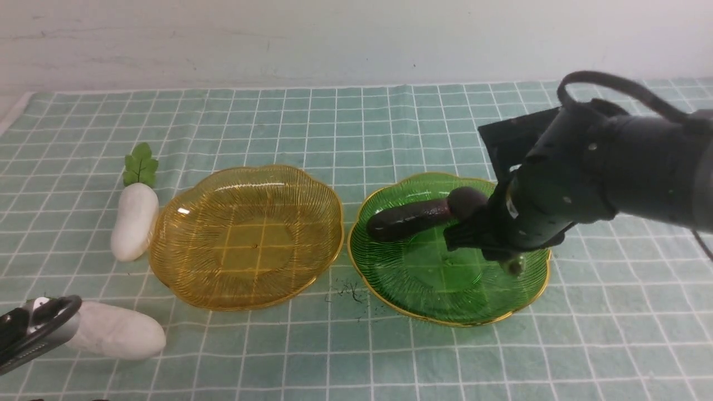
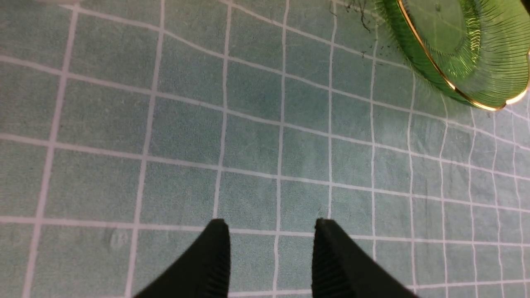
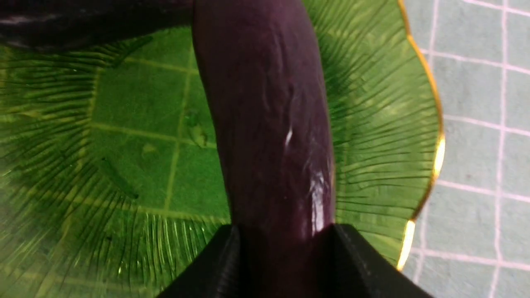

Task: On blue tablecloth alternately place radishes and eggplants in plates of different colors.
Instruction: 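Put the eggplants into the green plate, then pick up the white radish and place it in the left plate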

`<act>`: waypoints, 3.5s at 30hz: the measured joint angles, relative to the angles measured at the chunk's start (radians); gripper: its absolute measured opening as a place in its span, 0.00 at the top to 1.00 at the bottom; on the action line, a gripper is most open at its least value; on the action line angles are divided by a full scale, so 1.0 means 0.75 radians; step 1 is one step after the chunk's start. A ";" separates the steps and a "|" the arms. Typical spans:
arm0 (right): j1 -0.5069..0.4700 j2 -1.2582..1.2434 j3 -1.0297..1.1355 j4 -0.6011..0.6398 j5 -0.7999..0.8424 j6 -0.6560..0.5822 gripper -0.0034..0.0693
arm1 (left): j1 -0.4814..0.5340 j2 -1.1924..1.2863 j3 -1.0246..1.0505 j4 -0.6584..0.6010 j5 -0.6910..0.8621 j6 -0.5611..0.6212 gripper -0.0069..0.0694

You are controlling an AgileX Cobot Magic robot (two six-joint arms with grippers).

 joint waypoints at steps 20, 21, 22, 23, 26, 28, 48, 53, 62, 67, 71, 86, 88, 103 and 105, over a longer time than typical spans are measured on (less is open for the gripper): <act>-0.012 -0.006 -0.375 0.047 0.500 -0.502 0.50 | 0.000 0.001 -0.222 0.194 0.132 -0.087 0.60; -0.018 -0.052 -0.375 0.114 0.511 -0.553 0.61 | 0.000 0.011 -0.294 0.289 0.175 -0.144 0.61; -0.021 -0.069 -0.375 0.137 0.513 -0.566 0.63 | 0.000 0.013 -0.315 0.304 0.188 -0.161 0.62; -0.024 -0.139 -0.367 0.209 0.518 -0.604 0.75 | 0.000 0.029 -0.379 0.426 0.236 -0.227 0.62; -0.029 -0.369 -0.312 0.349 0.529 -0.664 0.93 | 0.000 0.095 -0.479 0.663 0.336 -0.388 0.62; -0.029 -0.560 -0.243 0.386 0.540 -0.679 0.96 | 0.000 0.159 -0.487 0.781 0.360 -0.473 0.62; -0.033 -1.597 0.470 0.362 0.293 -0.687 0.97 | 0.000 0.872 -0.485 0.914 -0.142 -1.039 0.20; -0.033 -1.596 0.487 0.362 0.293 -0.687 0.97 | 0.000 1.021 -0.485 1.047 -0.234 -1.305 0.19; -0.033 -1.596 0.487 0.362 0.279 -0.688 0.97 | -0.003 1.239 -0.498 1.259 -0.459 -1.652 0.19; -0.033 -1.596 0.487 0.362 0.279 -0.688 0.97 | -0.002 1.318 -0.505 1.303 -0.468 -1.675 0.20; -0.033 -1.596 0.487 0.362 0.279 -0.690 0.97 | -0.002 1.373 -0.495 1.330 -0.371 -1.675 0.37; -0.033 -1.530 0.487 0.362 0.278 -0.693 0.97 | -0.002 1.082 -0.931 0.834 0.076 -0.606 0.37; -0.033 -1.504 0.487 0.362 0.275 -0.693 0.97 | -0.007 1.134 -0.993 0.646 0.076 -0.408 0.37; -0.033 -1.473 0.500 0.367 0.263 -0.693 0.97 | -0.124 1.630 -1.250 0.395 0.033 -0.051 0.15; -0.033 -1.473 0.500 0.372 0.264 -0.693 0.97 | -0.124 1.654 -1.285 0.410 0.046 -0.051 0.08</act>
